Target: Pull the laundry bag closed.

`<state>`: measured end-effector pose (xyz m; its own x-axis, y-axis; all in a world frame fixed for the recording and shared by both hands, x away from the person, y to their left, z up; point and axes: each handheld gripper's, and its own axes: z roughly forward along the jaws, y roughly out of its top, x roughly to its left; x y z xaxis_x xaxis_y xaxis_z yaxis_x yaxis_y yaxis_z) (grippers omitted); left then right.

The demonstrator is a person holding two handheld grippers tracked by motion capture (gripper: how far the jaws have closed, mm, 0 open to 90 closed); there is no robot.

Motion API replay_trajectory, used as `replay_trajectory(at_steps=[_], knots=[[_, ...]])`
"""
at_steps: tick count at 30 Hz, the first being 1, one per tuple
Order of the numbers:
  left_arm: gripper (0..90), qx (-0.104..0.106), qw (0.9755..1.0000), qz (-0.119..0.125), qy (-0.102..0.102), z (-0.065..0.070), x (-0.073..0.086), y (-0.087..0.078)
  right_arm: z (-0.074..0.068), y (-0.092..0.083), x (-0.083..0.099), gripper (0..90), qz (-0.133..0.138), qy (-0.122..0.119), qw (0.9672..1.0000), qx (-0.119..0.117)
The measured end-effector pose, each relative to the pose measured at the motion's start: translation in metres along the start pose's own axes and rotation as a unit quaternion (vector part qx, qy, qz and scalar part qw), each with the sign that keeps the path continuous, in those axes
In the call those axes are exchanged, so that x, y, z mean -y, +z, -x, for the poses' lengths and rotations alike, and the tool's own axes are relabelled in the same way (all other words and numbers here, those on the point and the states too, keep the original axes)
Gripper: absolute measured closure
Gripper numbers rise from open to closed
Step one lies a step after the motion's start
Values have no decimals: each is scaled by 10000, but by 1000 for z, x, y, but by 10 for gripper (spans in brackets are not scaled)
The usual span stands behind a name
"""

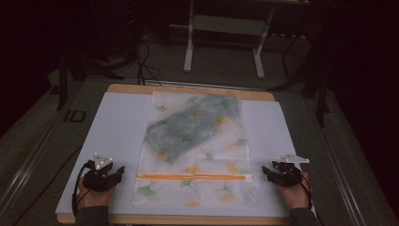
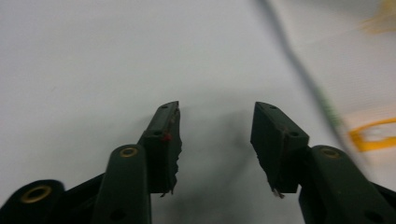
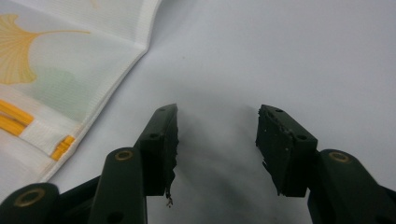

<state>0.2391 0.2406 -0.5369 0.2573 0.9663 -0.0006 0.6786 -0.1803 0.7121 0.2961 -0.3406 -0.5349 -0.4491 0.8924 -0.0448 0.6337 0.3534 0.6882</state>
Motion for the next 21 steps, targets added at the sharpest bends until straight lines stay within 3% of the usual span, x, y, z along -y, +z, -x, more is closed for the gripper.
replay_trajectory(at_steps=[4,8,11,15,21], knots=[[535,190,9998,-7,-17,-2,0,-1,-6,-2,-3,513,-44,-151,9998,-90],[536,181,9998,-54,-3,-3,0,-1,-10,-2,-5,519,-36,-239,9996,-173],[534,214,9997,-11,-75,-4,-1,-2,-13,-3,-7,519,-22,-309,9992,-240],[555,424,9986,28,-320,-9,0,-3,-20,-4,-11,510,26,-397,9986,-350],[589,316,9993,-78,-195,-7,0,-2,-29,-1,-15,504,40,-463,9978,-478]])
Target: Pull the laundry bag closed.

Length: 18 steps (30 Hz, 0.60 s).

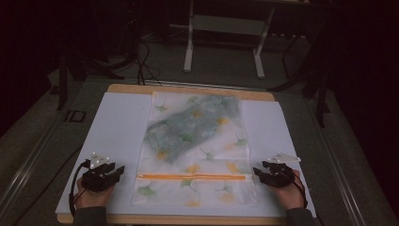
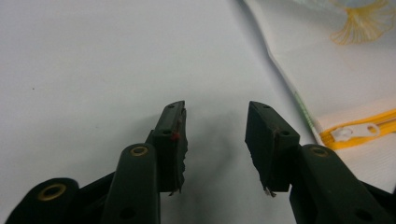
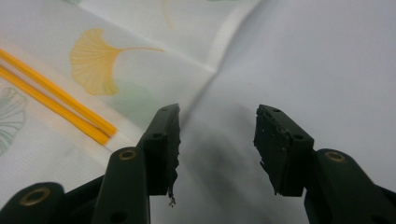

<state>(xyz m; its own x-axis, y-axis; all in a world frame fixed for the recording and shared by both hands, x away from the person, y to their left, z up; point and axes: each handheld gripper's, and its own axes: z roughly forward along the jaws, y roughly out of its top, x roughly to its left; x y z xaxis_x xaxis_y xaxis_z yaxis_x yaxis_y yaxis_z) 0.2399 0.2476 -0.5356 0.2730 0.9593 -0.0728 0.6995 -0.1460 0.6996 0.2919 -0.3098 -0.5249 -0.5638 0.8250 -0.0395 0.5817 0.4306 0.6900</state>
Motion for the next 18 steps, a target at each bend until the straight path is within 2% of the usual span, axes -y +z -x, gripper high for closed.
replay_trajectory(at_steps=[3,10,18], knots=[[599,25,10000,-20,-41,1,0,1,-6,3,-4,510,-14,-90,10000,-39],[605,28,9999,-81,138,5,-1,1,-12,2,-9,516,86,-128,9998,-161],[610,30,9999,-39,94,4,-1,0,-25,4,-17,518,109,-319,9989,-323]])
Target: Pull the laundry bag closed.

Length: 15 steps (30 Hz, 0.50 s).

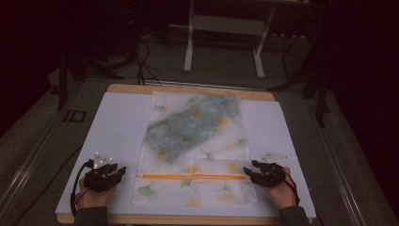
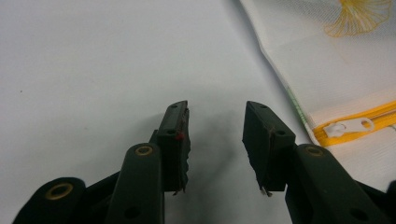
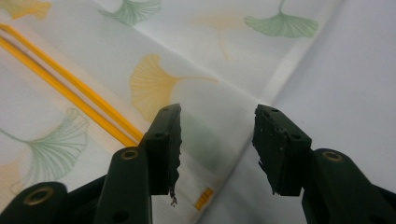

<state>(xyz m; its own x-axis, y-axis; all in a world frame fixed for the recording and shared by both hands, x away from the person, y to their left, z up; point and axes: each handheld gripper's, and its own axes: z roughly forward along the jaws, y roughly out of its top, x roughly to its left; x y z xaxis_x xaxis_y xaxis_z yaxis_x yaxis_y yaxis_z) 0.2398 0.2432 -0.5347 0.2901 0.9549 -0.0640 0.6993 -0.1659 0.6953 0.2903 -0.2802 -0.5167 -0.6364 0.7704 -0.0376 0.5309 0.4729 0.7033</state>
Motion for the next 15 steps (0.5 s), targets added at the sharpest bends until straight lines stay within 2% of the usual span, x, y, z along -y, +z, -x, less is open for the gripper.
replay_trajectory(at_steps=[5,15], knots=[[562,-27,10000,-1,-80,-1,0,0,-9,3,-10,523,18,-165,9997,-193],[544,-65,10000,-47,-43,-1,1,-1,-31,18,-30,527,-49,-603,9970,-478]])
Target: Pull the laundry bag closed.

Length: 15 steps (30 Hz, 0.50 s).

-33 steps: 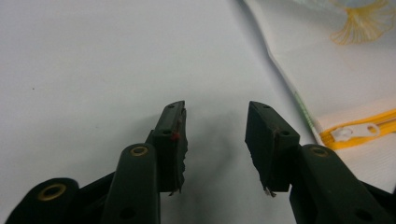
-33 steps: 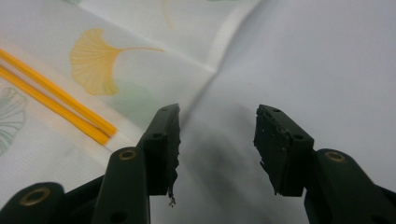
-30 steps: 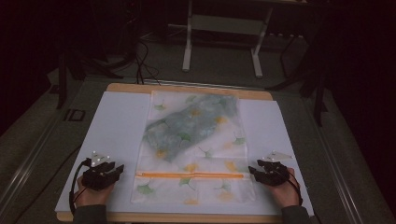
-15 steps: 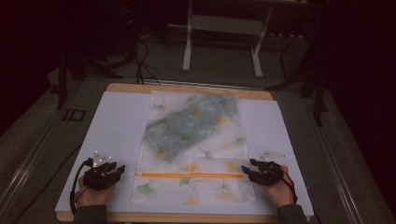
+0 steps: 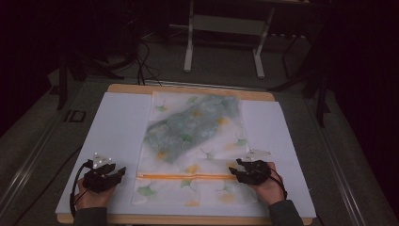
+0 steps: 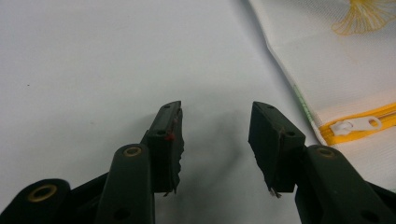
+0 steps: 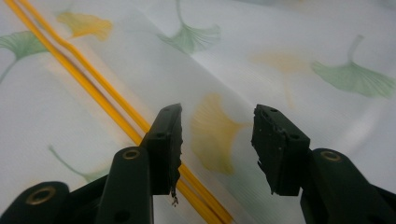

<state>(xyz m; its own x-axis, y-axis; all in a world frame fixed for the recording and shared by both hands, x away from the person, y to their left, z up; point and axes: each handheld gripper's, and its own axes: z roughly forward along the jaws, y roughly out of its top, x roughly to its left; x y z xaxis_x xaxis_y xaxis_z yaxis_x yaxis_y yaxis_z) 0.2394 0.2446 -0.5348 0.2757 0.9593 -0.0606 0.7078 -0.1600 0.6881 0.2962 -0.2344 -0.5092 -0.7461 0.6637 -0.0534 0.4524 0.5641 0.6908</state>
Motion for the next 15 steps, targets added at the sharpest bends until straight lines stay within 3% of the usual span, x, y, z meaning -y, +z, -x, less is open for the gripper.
replay_trajectory(at_steps=[15], knots=[[549,-4,10000,-14,15,1,-1,-2,-23,19,-28,542,-14,-343,9987,-368]])
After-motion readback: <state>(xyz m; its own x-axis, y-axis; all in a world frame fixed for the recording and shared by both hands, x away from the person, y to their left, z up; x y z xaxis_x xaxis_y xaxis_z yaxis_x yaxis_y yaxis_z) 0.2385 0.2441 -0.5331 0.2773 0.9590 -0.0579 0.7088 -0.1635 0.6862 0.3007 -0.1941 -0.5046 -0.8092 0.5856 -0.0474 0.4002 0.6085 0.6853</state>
